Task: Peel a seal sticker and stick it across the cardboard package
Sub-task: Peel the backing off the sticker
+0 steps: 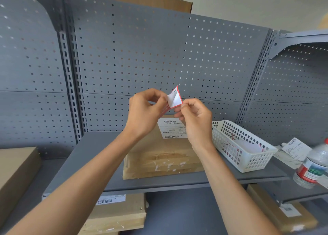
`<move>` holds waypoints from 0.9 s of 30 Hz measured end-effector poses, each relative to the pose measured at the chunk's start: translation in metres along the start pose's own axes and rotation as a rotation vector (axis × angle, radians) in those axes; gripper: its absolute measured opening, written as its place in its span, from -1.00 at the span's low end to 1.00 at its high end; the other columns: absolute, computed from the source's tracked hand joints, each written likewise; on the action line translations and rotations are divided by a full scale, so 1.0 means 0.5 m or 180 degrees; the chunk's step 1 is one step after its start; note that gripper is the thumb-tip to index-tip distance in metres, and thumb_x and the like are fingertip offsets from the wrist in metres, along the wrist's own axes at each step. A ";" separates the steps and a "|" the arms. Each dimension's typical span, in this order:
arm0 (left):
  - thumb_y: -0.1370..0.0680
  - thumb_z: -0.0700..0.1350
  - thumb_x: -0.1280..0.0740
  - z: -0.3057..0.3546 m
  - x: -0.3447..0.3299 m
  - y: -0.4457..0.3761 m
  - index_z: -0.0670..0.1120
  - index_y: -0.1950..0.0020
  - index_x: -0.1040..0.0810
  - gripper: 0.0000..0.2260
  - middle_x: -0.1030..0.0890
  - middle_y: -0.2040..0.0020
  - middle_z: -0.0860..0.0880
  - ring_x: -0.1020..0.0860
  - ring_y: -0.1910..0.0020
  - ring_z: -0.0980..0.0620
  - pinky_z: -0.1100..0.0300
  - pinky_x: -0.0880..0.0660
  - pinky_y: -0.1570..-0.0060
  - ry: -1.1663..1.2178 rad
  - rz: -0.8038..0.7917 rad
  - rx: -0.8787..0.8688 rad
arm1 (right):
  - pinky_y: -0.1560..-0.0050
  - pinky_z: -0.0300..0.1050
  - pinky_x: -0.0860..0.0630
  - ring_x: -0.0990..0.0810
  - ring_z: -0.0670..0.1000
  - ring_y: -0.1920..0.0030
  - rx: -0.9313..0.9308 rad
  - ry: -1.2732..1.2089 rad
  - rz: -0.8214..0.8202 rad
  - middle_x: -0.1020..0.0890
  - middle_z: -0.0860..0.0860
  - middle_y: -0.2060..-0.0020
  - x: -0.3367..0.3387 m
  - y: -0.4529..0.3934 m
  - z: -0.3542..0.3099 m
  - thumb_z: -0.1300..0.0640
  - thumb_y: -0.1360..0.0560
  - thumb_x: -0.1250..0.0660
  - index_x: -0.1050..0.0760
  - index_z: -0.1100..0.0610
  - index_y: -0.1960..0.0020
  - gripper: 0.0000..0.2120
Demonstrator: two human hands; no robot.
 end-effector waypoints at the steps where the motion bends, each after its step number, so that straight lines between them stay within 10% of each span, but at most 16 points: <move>1: -0.56 -0.19 -0.33 -0.003 0.005 -0.002 -0.08 0.22 -0.65 -0.81 -0.70 0.24 0.05 -0.62 0.23 0.11 0.35 -0.47 0.16 0.0084 0.0023 0.0061 | 0.21 -0.23 -0.52 -0.64 -0.06 0.31 -0.0065 -0.0051 0.0014 -0.71 0.13 0.23 0.002 0.000 0.006 0.36 -0.58 -0.26 -0.55 0.31 0.05 -0.90; 27: -0.64 -0.14 -0.25 -0.125 0.094 0.008 -0.08 0.13 -0.60 -0.80 -0.72 0.10 0.03 -0.69 0.21 0.11 0.12 -0.52 0.10 0.0516 0.0518 0.1347 | 0.32 -0.17 -0.47 -0.59 -0.01 0.41 -0.0859 -0.0549 0.0766 -0.70 -0.01 0.30 0.119 0.015 0.058 0.30 -0.58 -0.23 -0.53 0.16 0.07 -0.87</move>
Point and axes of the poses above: each hand's wrist, its own y-axis away from the middle knuckle, its own x-axis out of the back of the hand, z = x × y, the point moved 7 cm from there along -y, towards the middle knuckle
